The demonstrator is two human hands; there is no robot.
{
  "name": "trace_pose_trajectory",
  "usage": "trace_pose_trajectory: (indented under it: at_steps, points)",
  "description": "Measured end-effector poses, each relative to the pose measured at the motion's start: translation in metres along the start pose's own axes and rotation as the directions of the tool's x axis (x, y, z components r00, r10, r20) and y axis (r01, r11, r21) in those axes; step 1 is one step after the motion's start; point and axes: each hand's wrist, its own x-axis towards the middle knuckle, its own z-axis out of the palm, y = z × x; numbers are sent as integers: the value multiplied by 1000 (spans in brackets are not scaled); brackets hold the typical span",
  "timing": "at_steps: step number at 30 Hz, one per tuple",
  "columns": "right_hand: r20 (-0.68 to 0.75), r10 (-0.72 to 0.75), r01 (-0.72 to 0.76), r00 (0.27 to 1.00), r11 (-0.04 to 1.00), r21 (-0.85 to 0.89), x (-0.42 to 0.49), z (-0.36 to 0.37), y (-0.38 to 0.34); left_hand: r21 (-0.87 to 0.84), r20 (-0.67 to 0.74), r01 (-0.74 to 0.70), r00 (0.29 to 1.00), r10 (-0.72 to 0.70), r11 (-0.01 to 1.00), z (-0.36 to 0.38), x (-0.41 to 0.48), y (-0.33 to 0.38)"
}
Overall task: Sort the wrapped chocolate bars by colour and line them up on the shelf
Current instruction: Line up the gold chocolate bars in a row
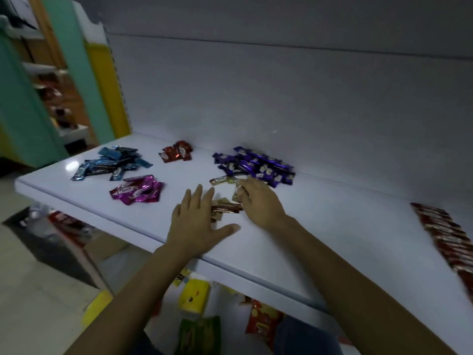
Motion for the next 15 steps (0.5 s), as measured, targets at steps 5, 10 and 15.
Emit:
trace_pose_trajectory:
  at_steps: [5,10,15]
  points:
    - [91,-81,87,993,994,-67,32,16,-7,10,52,-1,999,0,1000,8,27,-1]
    - [105,-121,87,987,954,287,21,19,-23,11,51,-58,997,58,998,15,35,-7]
    - [75,-45,6,996,890,455,30,14,-42,-56,7,-57,998,58,997,17,37,-9]
